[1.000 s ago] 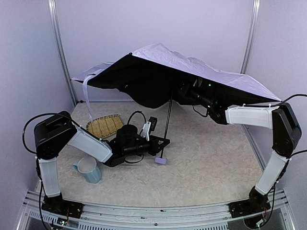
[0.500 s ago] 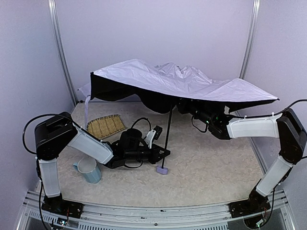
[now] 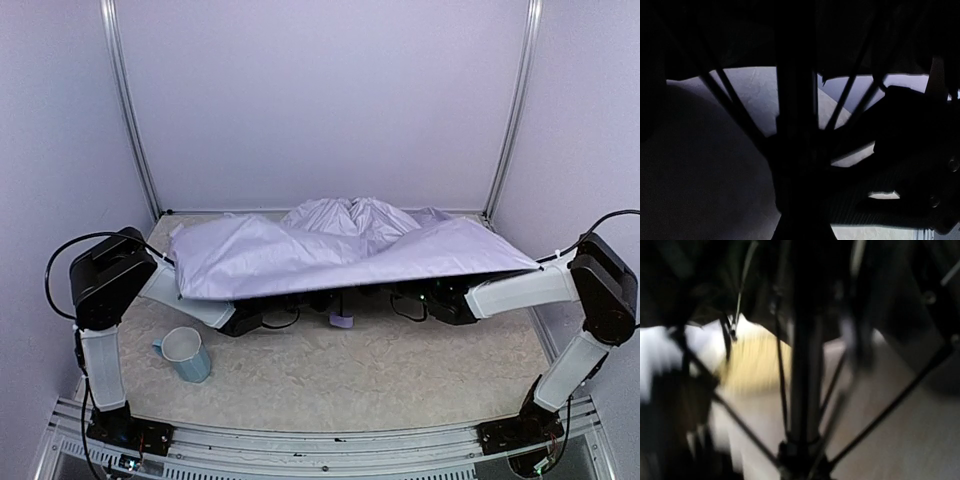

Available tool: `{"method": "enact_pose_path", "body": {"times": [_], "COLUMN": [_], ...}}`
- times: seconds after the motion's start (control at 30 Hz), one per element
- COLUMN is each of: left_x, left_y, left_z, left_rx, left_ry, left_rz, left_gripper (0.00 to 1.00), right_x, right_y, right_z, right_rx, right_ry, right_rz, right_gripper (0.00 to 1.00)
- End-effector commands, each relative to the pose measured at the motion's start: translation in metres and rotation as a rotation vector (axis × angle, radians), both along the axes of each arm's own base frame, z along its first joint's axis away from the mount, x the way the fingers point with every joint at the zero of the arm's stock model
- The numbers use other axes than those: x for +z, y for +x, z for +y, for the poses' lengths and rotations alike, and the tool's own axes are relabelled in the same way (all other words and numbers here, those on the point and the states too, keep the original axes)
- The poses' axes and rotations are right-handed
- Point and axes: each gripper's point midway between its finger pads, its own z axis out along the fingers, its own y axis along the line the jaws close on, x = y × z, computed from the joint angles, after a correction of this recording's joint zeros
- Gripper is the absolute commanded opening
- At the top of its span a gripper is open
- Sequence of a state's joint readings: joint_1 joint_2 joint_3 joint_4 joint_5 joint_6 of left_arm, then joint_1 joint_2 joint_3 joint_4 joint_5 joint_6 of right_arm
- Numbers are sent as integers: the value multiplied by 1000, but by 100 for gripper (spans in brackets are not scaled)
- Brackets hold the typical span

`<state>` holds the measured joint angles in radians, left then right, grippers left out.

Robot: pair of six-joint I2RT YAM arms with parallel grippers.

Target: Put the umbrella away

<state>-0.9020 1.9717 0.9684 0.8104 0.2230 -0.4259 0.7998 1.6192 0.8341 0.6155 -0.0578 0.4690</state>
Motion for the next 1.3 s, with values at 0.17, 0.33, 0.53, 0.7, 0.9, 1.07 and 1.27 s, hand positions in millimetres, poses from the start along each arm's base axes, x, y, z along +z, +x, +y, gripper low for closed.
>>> {"method": "enact_pose_path", "body": {"times": [0.17,0.33,0.53,0.7,0.9,1.07,1.27], "left_x": [104,98,92,89,86,73,60], "left_y": [10,1,-14,-36,-49,-64,-102], "left_z": [1,0,-6,-17,-27,-41,-40], "left_rx": [40,36,6,-93,-170,-234,-348], "left_ry": [-242,-209,-129,-106,-99,-3,76], "left_rz": [-249,-269,-339,-373,-359,-359,-376], "left_gripper": [0,0,0,0,5,26,44], "right_x": [-67,-31,-17,1,44,117,187], "right_y": [-35,-19,-3,-1,17,35,37], "right_z": [1,6,6,-2,-45,-115,-207], "right_rx": [94,78,41,39,-58,-230,-451], "right_ry": [-170,-107,-90,-47,82,166,135], "right_rz": [159,98,60,13,-39,-204,-405], "right_gripper": [14,30,42,12,0,0,0]}}
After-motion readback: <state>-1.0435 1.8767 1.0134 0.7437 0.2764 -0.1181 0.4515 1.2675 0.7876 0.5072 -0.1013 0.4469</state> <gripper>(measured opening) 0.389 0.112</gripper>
